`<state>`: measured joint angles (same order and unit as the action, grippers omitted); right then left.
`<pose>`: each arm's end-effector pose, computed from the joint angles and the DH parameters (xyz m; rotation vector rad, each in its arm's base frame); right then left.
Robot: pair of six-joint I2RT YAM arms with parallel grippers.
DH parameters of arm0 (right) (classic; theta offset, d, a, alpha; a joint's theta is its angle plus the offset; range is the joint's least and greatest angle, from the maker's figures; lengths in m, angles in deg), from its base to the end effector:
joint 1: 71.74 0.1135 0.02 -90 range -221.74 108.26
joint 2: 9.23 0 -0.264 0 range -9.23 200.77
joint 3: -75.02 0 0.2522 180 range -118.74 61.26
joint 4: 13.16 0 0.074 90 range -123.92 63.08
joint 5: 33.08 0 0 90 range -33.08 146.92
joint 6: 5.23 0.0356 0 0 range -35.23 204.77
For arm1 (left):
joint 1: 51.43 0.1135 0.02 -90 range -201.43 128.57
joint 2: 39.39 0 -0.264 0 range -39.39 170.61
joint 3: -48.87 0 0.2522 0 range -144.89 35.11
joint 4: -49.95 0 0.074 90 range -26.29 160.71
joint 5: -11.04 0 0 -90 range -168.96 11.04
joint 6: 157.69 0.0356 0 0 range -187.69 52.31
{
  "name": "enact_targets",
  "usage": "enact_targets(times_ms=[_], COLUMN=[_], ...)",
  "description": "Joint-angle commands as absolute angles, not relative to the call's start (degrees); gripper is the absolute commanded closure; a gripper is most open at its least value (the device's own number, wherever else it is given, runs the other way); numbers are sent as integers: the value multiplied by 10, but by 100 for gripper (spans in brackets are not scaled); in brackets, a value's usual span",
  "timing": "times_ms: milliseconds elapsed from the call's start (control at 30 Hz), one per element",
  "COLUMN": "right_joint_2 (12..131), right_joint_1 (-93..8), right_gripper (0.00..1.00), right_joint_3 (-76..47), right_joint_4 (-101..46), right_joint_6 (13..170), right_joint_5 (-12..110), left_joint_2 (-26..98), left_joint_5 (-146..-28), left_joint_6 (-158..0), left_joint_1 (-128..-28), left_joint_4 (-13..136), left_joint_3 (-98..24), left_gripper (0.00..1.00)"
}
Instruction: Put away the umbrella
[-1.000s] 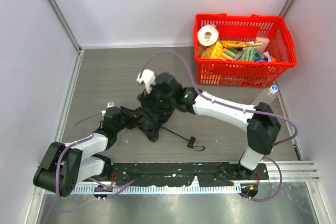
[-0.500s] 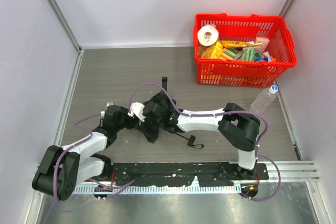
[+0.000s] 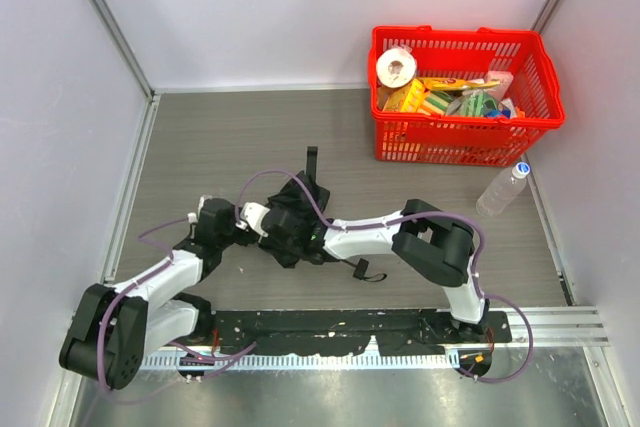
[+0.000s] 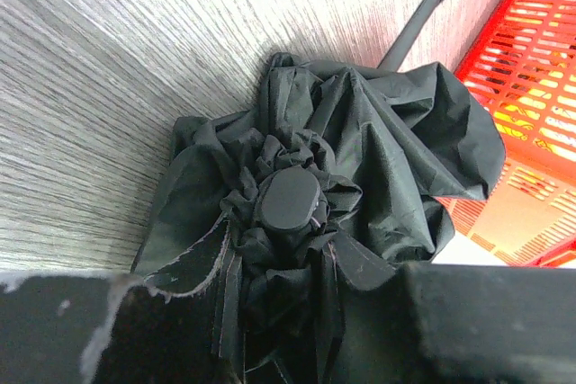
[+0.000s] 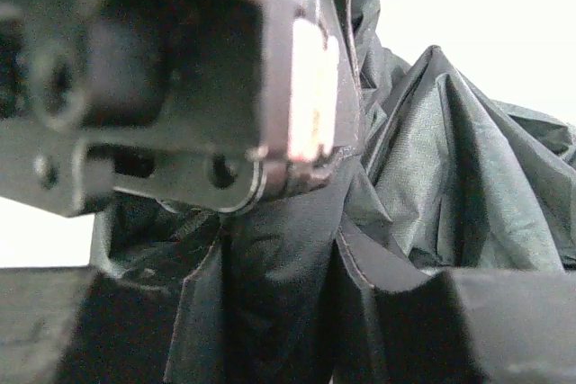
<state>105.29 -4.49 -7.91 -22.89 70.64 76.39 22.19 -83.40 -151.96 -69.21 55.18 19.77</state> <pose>0.1754 0.3875 0.1506 -1.3276 1.8104 0.1092 0.1836 -0.0618 0.1433 -1.3001 2.0681 -0.9916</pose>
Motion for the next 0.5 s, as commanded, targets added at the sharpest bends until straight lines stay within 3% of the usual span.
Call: enact_targets(times_ms=[0, 100, 200, 233, 367, 467], right_joint_2=[1075, 1083, 1091, 1092, 1106, 1114], right_joint_1=[-92, -122, -150, -154, -184, -193], right_gripper=[79, 98, 99, 99, 99, 99], right_joint_3=[-81, -110, -122, -127, -142, -144], right_joint_4=[-320, -356, -383, -390, -422, -433], right_joint_6=[745, 776, 794, 801, 825, 836], right_joint_5=[729, 651, 578, 553, 473, 439], left_joint_2=[213, 220, 224, 226, 241, 248], left_joint_5=[-836, -848, -841, -836, -847, -869], left_joint_6=[-1522, -1520, -1492, -1476, -1434, -1408], left_joint_1=[-693, -693, -693, -692, -681, -669], left_joint_4=[603, 603, 617, 620, 615, 599], left_joint_3=[179, 167, 143, 133, 111, 113], left_gripper=[100, 100, 100, 95, 53, 40])
